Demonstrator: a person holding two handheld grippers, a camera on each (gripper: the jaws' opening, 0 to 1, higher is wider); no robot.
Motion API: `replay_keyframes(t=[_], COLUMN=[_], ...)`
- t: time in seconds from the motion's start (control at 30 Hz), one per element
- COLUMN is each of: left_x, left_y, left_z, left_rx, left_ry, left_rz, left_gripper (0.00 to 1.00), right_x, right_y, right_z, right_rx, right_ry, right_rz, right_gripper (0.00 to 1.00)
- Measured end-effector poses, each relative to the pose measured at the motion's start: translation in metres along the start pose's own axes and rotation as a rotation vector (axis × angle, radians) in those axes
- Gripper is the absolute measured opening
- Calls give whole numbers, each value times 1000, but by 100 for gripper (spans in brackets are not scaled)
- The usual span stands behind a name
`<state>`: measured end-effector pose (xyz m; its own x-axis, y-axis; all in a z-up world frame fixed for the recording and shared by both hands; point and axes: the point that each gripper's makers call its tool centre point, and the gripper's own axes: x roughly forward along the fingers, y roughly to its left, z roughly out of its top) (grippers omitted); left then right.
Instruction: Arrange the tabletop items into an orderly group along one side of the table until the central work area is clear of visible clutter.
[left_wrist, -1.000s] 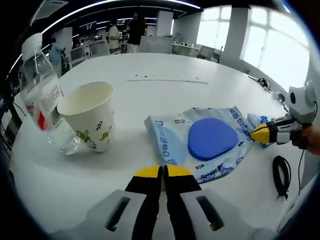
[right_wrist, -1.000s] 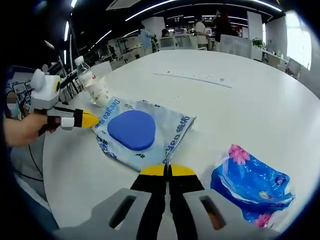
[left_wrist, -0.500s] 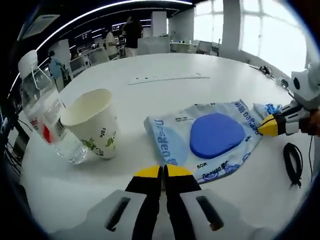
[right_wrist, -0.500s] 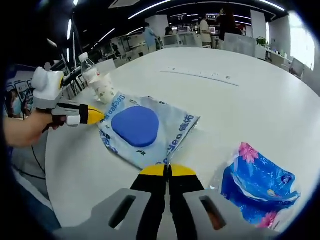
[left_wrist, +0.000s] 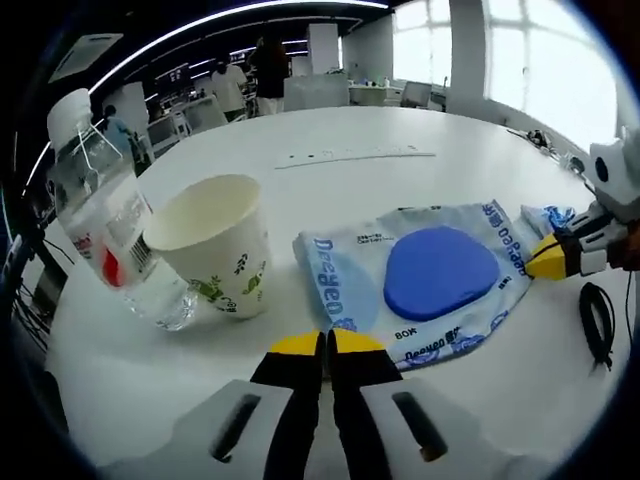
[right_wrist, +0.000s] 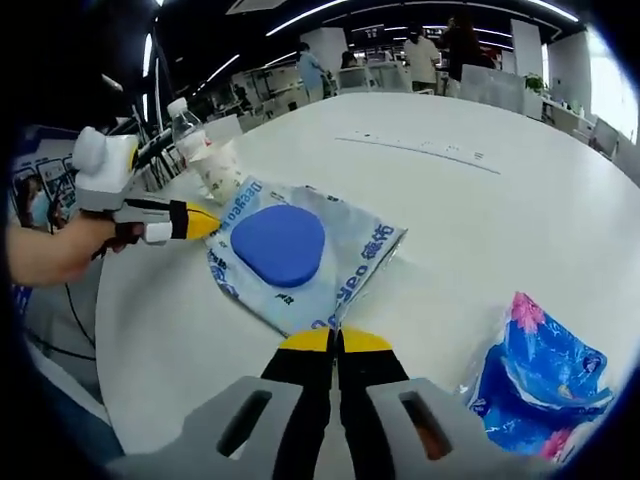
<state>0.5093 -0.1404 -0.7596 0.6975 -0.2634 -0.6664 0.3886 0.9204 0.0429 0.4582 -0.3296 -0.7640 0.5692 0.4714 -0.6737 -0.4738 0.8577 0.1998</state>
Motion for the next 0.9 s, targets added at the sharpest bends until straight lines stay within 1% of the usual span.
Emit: replay_keyframes(t=[0.1,0.2,0.27,0.3,0.33,0.4,0.43,0.47,0.5,0.53,0.6,0.67,0.7,0.77,0.8,0.87,0.9], left_x=[0,0,-2,-5,-6,-10,-13,-15,-19,-22,-29,-36,-37,-38,-40,-43,-44], left_y=[0,0,0,1,2,4,4,4,3,3,1,-5,-8,-12,-15,-18,-20], left_z=[1,1,3,5,7,9,10,10,11,12,17,22,24,24,26,29,33], left_rx=[6,3,20,19,7,-1,-2,-4,-9,-18,-48,-62,-64,-61,-53,-51,-62], left_ry=[0,3,2,2,-1,-7,-19,-23,-37,-51,-94,-127,-138,-140,-154,-172,-193], left_rz=[2,3,-1,0,7,23,26,26,26,26,17,-6,-25,-37,-43,-46,-54], left_gripper=[0,0,0,1,3,10,14,17,19,22,30,40,45,58,62,71,75], right_x=[0,0,-2,-4,-6,-12,-14,-17,-20,-25,-37,-49,-54,-63,-69,-73,-77], right_y=[0,0,0,-1,-3,-4,-5,-5,-6,-8,-8,-8,-9,-16,-19,-23,-27], right_z=[0,0,2,7,14,15,17,21,21,24,34,38,38,37,37,36,35], right_rx=[1,-19,-34,-76,-89,-78,-68,-57,-54,-55,-53,-55,-52,-43,-26,6,13], right_ry=[1,-8,-16,-48,-91,-101,-121,-146,-155,-180,-250,-291,-297,-310,-322,-325,-334], right_rz=[1,6,2,0,-15,-24,-25,-24,-27,-28,-19,-9,-8,-20,-20,-23,-30], right_gripper=[0,0,0,2,5,12,18,21,23,26,30,37,39,44,47,57,62])
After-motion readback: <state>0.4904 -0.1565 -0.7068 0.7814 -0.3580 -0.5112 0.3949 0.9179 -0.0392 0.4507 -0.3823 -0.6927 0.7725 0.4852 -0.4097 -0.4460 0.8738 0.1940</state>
